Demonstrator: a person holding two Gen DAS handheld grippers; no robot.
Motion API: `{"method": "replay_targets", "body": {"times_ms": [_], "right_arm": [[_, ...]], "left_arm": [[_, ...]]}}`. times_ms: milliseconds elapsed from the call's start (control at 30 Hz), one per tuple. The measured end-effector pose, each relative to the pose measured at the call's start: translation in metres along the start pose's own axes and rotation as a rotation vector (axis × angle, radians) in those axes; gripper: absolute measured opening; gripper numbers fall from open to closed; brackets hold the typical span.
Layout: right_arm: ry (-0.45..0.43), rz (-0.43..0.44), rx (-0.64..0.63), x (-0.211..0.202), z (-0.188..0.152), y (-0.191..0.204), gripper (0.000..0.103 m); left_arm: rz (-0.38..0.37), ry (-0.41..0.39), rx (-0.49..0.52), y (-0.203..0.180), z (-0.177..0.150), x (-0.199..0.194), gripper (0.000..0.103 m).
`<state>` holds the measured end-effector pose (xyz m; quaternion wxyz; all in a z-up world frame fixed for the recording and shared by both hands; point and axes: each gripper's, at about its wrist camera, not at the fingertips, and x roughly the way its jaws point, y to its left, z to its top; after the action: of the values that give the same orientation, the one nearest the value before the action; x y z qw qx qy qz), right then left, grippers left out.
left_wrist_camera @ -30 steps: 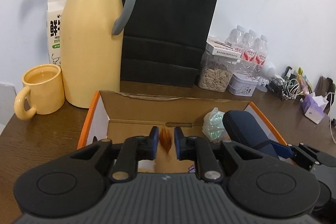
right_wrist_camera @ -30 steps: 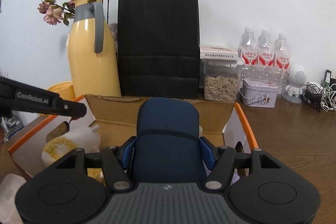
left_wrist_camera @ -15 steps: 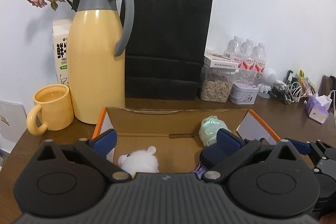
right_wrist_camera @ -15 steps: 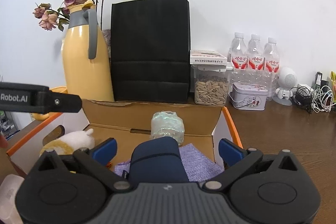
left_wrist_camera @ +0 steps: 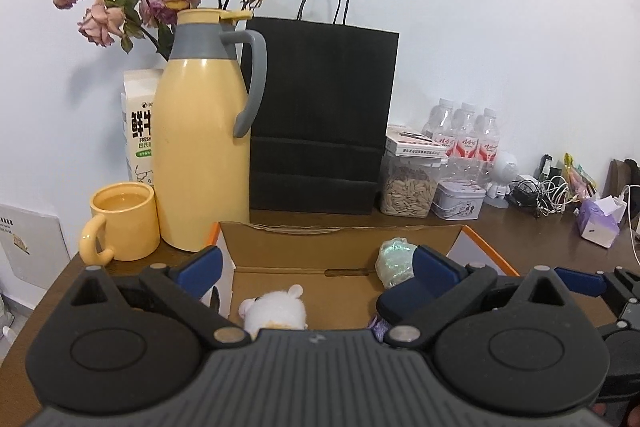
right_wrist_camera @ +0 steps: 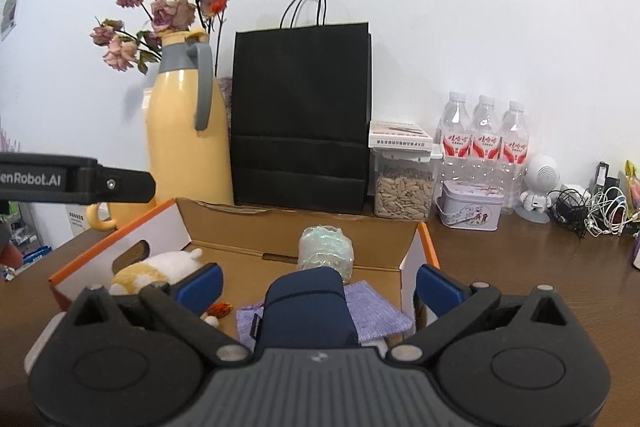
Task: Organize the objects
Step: 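Withdraw both grippers from the box back over the table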
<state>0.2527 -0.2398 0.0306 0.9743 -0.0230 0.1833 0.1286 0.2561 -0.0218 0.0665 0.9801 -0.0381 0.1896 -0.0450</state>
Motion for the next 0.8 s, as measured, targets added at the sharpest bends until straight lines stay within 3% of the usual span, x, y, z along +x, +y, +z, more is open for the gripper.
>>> {"method": "replay_targets", "body": {"times_ms": [267, 600, 800], "right_arm": [[0.018, -0.006, -0.021, -0.033, -0.016, -0.008, 0.103], [0.132, 0.027, -0.045, -0.079, -0.065, -0.018, 0.103], [0.184, 0.060, -0.022, -0.097, -0.089, -0.019, 0.097]], "left_arm": [[0.015, -0.006, 0.032, 0.000, -0.011, -0.035, 0.103], [0.035, 0.023, 0.054, 0.005, -0.036, -0.078, 0.103], [0.018, 0.075, 0.041, 0.002, -0.064, -0.097, 0.103]]}}
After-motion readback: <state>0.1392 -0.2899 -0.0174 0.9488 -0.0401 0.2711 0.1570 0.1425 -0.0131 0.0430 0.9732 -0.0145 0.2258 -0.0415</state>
